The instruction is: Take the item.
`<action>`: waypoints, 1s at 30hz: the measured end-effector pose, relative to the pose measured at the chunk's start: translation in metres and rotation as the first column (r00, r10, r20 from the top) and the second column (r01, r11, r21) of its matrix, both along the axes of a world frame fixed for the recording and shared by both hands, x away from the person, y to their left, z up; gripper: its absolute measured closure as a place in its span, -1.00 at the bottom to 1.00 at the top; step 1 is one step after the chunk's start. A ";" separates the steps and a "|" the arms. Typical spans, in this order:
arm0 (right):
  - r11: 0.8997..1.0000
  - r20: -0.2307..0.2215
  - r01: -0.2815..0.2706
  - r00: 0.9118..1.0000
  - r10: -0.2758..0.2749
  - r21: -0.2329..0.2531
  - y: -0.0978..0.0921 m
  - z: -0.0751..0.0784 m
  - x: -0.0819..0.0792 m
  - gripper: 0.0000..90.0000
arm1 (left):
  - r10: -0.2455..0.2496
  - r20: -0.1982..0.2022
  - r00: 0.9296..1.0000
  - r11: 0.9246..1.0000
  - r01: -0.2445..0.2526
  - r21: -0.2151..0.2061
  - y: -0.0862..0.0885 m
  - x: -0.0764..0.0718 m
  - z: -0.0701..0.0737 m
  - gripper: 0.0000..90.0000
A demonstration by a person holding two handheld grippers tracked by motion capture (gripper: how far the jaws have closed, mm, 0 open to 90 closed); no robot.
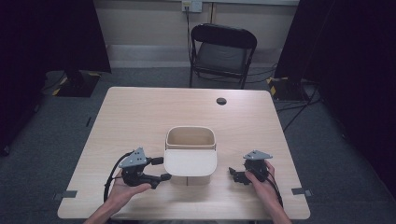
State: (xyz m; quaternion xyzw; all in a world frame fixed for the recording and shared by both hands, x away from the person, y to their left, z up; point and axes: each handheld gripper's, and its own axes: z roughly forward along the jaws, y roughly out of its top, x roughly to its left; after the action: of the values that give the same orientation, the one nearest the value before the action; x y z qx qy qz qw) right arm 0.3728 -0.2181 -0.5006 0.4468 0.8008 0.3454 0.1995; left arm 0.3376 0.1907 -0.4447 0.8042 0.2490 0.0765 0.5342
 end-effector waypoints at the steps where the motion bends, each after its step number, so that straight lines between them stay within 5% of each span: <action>1: 1.000 0.000 0.000 1.000 0.000 0.000 0.000 0.000 0.000 -0.73 | 0.002 -0.001 1.000 1.000 -0.002 -0.005 0.000 0.000 0.000 -0.32; 30: 1.000 -0.001 -0.001 1.000 0.001 0.000 0.000 0.000 0.000 -0.73 | 0.005 0.003 1.000 1.000 -0.005 -0.027 0.001 0.000 0.006 -0.35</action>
State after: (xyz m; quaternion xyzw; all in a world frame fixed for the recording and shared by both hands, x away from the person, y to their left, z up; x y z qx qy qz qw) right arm 0.3728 -0.2182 -0.5005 0.4467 0.8009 0.3454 0.1992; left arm 0.3375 0.1921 -0.4390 0.7963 0.2510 0.0759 0.5450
